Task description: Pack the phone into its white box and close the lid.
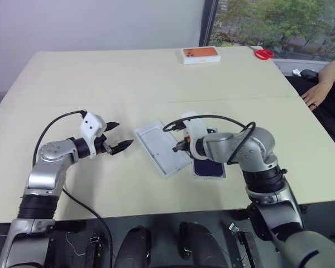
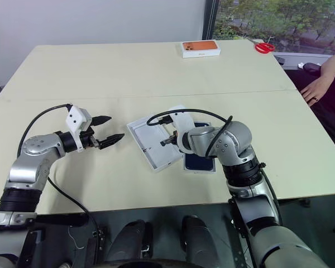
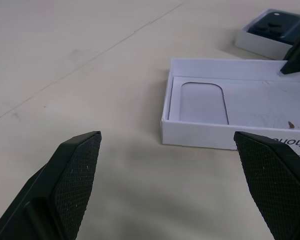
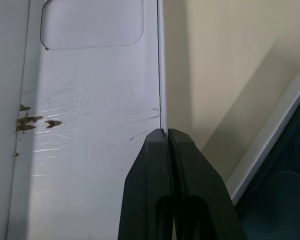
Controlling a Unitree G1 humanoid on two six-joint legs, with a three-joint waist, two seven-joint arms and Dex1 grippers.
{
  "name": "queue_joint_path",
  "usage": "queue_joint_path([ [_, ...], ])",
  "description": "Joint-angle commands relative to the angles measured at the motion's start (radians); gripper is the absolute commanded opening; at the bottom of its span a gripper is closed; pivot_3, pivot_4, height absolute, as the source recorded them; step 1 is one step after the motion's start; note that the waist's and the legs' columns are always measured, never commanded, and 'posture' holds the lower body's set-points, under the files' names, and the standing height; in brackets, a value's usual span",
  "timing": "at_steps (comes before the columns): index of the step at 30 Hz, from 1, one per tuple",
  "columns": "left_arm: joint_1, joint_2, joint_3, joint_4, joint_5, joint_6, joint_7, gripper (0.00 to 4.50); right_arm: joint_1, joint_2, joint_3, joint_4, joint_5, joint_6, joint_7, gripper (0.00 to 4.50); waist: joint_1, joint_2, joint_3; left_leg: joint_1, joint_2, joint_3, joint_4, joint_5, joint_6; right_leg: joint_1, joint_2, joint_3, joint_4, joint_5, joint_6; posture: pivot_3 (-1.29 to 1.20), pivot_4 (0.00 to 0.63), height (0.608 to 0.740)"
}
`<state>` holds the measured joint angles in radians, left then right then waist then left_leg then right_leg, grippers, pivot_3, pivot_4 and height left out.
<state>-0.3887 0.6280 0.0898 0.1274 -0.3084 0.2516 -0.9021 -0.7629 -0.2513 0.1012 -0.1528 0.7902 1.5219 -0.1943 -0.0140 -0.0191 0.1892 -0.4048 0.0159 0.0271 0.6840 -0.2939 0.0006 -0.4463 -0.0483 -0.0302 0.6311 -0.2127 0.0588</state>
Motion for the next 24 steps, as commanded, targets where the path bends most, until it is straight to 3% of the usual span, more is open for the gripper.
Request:
queue_joint_path([
  [1,-0.015,0.024,0.055,-0.009,-0.024,0.006,0.014,4.50,-0.001,0.054,-0.111,-0.043,-0.015,0.042,0.025,0.03,0.000,0.000,0.000,0.000,0.000,0.000,0.000,0.000,0.000,0.000,0.000,0.000,0.000,0.000,0.000,0.00,0.150,0.740],
  [7,-0.012,0.048,0.090,-0.011,-0.052,0.028,0.001,4.50,0.012,0.225,-0.374,-0.022,0.030,0.093,-0.013,0.03,-0.001,0.000,0.000,0.000,0.000,0.000,0.000,0.000,0.000,0.000,0.000,0.000,0.001,0.000,0.000,0.00,0.150,0.740],
  [9,-0.009,0.054,0.087,-0.031,-0.076,0.057,-0.018,4.50,0.034,0.326,-0.541,0.010,0.140,0.093,-0.084,0.03,0.000,0.000,0.000,0.000,0.000,0.000,0.000,0.000,0.000,0.000,0.000,0.000,0.001,0.000,0.000,0.00,0.150,0.740],
  [11,-0.001,0.057,0.071,-0.058,-0.087,0.076,-0.036,4.50,0.056,0.375,-0.621,0.025,0.228,0.093,-0.154,0.03,0.001,0.000,0.000,0.000,0.000,-0.001,0.000,0.000,0.000,0.000,0.000,-0.001,0.001,0.000,0.000,0.00,0.150,0.740],
  [20,0.053,-0.003,-0.112,-0.190,-0.063,0.102,-0.094,4.50,0.166,0.459,-0.674,0.004,0.553,0.092,-0.493,0.03,-0.004,0.001,0.000,0.000,-0.002,0.001,0.000,0.000,0.000,0.000,-0.004,0.000,0.000,0.000,0.000,0.00,0.150,0.740],
  [24,0.006,-0.062,-0.150,-0.163,-0.044,0.093,-0.064,4.50,0.214,0.417,-0.590,0.013,0.718,0.015,-0.626,0.03,-0.005,0.001,0.000,0.001,0.000,-0.001,-0.001,0.000,0.000,0.000,0.001,0.000,0.001,0.000,0.000,0.00,0.150,0.740],
])
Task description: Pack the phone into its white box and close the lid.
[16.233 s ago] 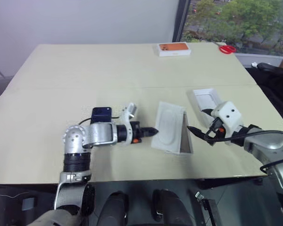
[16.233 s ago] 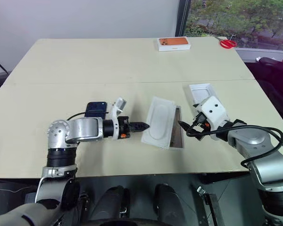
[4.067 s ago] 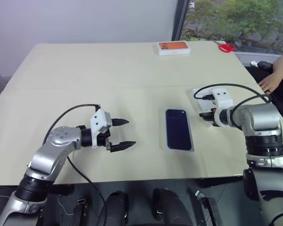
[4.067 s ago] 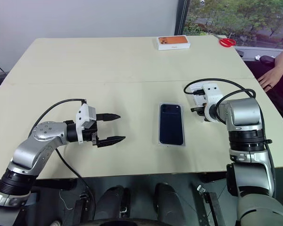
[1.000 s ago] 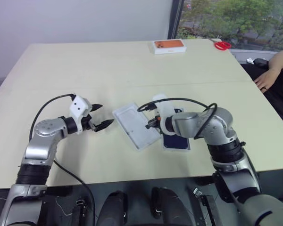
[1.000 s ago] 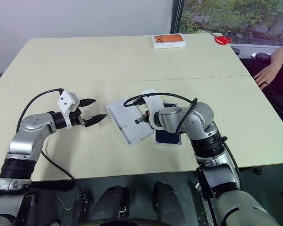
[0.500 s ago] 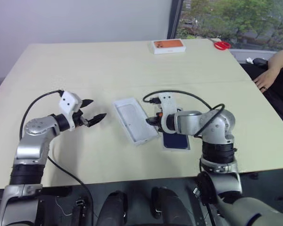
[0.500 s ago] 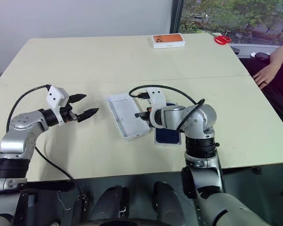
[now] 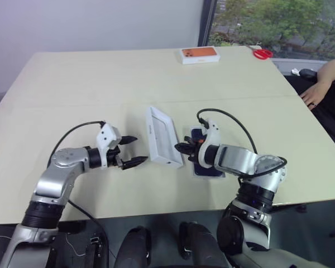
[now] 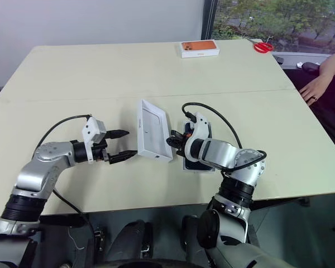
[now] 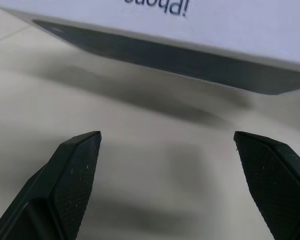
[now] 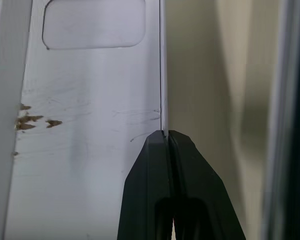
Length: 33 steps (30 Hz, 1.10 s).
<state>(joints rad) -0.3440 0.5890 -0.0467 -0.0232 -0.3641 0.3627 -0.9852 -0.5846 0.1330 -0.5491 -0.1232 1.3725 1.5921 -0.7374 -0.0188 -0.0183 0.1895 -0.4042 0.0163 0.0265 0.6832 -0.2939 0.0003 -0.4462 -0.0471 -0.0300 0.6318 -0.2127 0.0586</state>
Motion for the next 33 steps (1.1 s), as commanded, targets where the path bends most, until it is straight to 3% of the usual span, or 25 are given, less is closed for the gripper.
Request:
queue_joint_path([
  [1,-0.044,-0.029,-0.014,-0.007,0.015,-0.018,0.022,4.50,0.047,0.014,0.092,-0.011,0.189,-0.090,-0.119,0.03,0.000,0.000,0.000,0.000,0.000,0.000,0.000,0.000,0.000,0.000,0.001,0.000,0.000,0.000,0.000,0.00,0.150,0.740],
  [6,-0.092,-0.068,-0.015,0.053,0.044,-0.058,0.043,4.50,0.084,-0.122,0.257,-0.017,0.373,-0.239,-0.227,0.03,-0.003,0.000,0.000,0.000,0.000,0.000,0.000,0.000,0.000,0.000,0.001,0.000,0.000,0.000,0.000,0.00,0.150,0.740],
  [9,-0.097,-0.082,-0.035,0.067,0.055,-0.081,0.021,4.50,0.098,-0.215,0.354,-0.024,0.456,-0.317,-0.259,0.84,-0.002,0.000,0.000,0.000,0.000,0.000,0.000,0.000,0.000,0.000,0.001,0.000,-0.001,0.000,0.000,0.00,0.150,0.740],
  [14,-0.101,-0.104,-0.051,0.078,0.059,-0.097,0.004,4.50,0.061,-0.386,0.477,-0.063,0.456,-0.362,-0.213,3.13,0.000,0.000,0.000,-0.001,0.000,0.001,0.000,0.000,0.000,0.000,0.000,0.001,-0.001,0.000,0.000,0.00,0.150,0.740],
  [27,-0.137,-0.165,-0.060,0.112,0.070,-0.120,0.015,4.50,-0.070,-0.707,0.598,-0.149,0.360,-0.373,0.040,3.13,0.006,0.000,0.000,-0.001,0.000,0.000,0.001,0.000,0.000,0.000,0.000,0.001,-0.002,0.000,0.000,0.00,0.150,0.740],
  [33,-0.173,-0.208,-0.079,0.145,0.084,-0.146,0.013,4.50,-0.126,-0.804,0.685,-0.256,0.138,-0.313,0.258,3.13,0.008,0.000,0.000,-0.002,0.000,0.000,0.001,0.000,0.000,0.000,0.001,0.000,-0.002,0.000,0.000,0.00,0.150,0.740],
])
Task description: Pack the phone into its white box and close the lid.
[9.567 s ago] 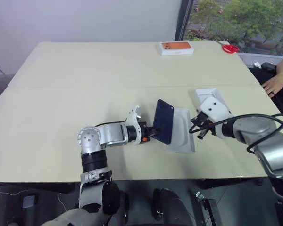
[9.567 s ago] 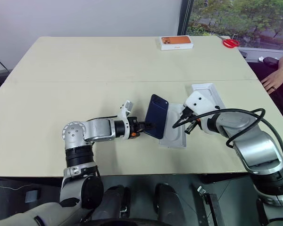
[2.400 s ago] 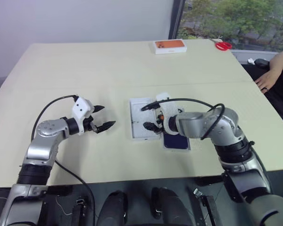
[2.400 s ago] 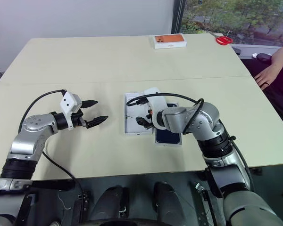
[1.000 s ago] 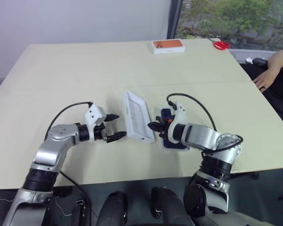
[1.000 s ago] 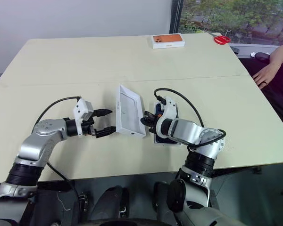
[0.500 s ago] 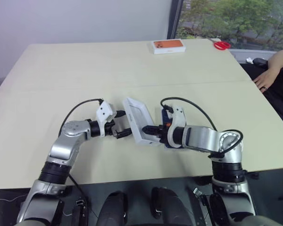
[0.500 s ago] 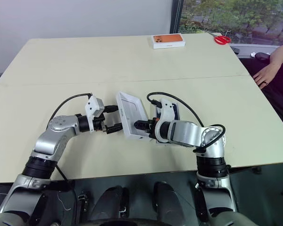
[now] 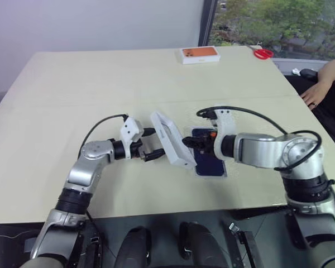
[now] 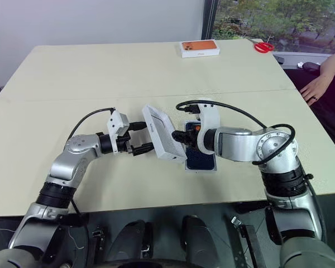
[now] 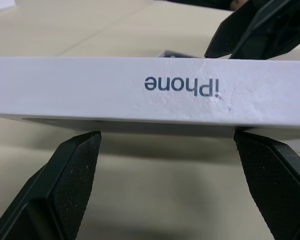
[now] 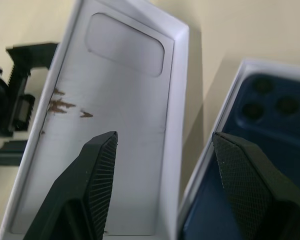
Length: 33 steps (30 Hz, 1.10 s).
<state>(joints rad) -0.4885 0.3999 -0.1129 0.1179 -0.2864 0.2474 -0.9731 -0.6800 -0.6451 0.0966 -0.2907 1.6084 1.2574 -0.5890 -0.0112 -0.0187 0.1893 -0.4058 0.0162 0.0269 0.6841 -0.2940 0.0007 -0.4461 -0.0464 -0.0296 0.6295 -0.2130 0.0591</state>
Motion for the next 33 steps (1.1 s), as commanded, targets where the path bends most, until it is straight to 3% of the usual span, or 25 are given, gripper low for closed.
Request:
queue_joint_path([
  [1,-0.036,-0.026,-0.015,0.011,0.009,-0.033,0.002,4.50,-0.032,-0.028,0.052,-0.104,-0.128,0.023,0.141,3.13,0.001,0.000,0.000,0.000,0.000,0.000,0.000,0.000,0.000,0.000,0.000,0.000,0.000,0.000,0.000,0.00,0.150,0.740],
  [6,-0.071,-0.061,-0.026,0.027,0.011,-0.042,0.001,4.50,-0.016,0.006,0.116,-0.162,-0.253,0.027,0.259,3.13,0.000,0.000,0.000,0.000,0.000,0.000,0.000,0.000,0.000,0.000,0.000,0.000,0.000,0.000,0.000,0.00,0.150,0.740],
  [22,-0.065,-0.101,-0.016,-0.047,-0.040,0.026,-0.004,4.50,0.032,0.088,0.062,-0.190,-0.433,0.039,0.402,3.13,0.001,0.000,0.000,0.000,0.000,0.000,0.000,0.000,0.000,0.000,-0.001,0.000,0.001,0.000,0.000,0.00,0.150,0.740],
  [27,-0.036,-0.081,0.010,-0.116,-0.084,0.098,-0.023,4.50,0.039,0.131,0.082,-0.189,-0.548,-0.020,0.495,3.13,-0.002,0.000,0.000,0.000,0.000,-0.001,0.000,0.000,0.000,0.000,0.000,0.000,0.001,0.000,0.000,0.00,0.150,0.740],
  [33,0.021,0.008,0.030,-0.203,-0.123,0.178,-0.067,4.50,0.043,0.149,0.102,-0.176,-0.665,-0.066,0.619,3.13,-0.001,0.000,0.000,0.001,0.000,-0.001,0.000,0.000,0.000,0.000,0.000,0.000,0.001,0.000,0.000,0.00,0.150,0.740],
])
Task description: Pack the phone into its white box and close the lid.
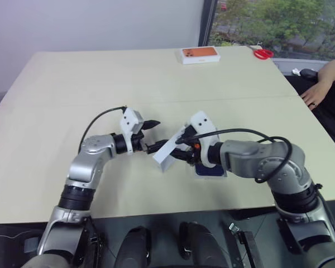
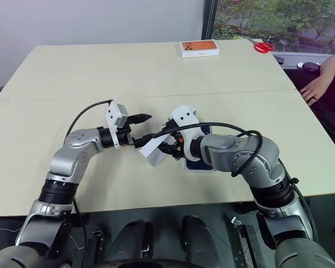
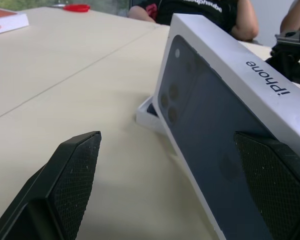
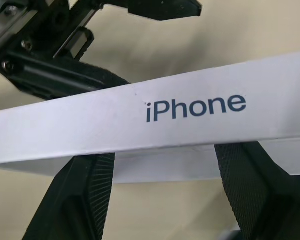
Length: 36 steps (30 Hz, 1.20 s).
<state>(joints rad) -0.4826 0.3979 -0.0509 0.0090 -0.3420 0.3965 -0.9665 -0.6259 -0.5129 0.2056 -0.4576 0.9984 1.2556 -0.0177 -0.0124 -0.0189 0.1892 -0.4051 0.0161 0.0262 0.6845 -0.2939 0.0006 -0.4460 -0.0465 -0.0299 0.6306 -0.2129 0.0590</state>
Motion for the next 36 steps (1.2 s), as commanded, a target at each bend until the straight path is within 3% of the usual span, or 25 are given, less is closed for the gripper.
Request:
queue_joint_path([
  [1,0.024,0.024,-0.030,-0.106,-0.074,0.043,-0.080,4.50,-0.010,0.016,-0.005,-0.007,-0.070,-0.069,0.069,3.13,0.000,0.000,0.000,0.000,0.000,0.000,0.000,0.000,0.000,0.000,0.000,0.000,0.000,0.000,0.000,0.00,0.150,0.740],
  [10,0.069,0.074,-0.065,-0.178,-0.109,0.110,-0.108,4.50,0.002,-0.021,-0.012,0.006,-0.189,-0.088,0.207,3.13,0.002,0.000,0.000,0.000,-0.001,0.000,0.000,0.000,0.000,0.000,-0.001,0.000,0.000,0.000,0.000,0.00,0.150,0.740],
  [22,0.052,0.023,-0.156,-0.184,-0.087,0.104,-0.099,4.50,-0.011,-0.076,-0.058,0.031,-0.286,-0.086,0.343,3.13,0.000,0.000,0.000,0.001,-0.001,0.000,0.000,0.000,0.000,0.001,0.000,0.000,0.000,0.000,0.000,0.00,0.150,0.740],
  [36,0.019,0.041,-0.114,-0.097,-0.055,0.031,-0.064,4.50,0.013,-0.084,-0.067,-0.005,-0.324,-0.047,0.393,3.13,0.002,0.000,0.000,0.001,-0.001,0.000,0.000,0.000,0.000,0.001,0.000,0.000,0.000,0.000,0.000,0.00,0.150,0.740],
])
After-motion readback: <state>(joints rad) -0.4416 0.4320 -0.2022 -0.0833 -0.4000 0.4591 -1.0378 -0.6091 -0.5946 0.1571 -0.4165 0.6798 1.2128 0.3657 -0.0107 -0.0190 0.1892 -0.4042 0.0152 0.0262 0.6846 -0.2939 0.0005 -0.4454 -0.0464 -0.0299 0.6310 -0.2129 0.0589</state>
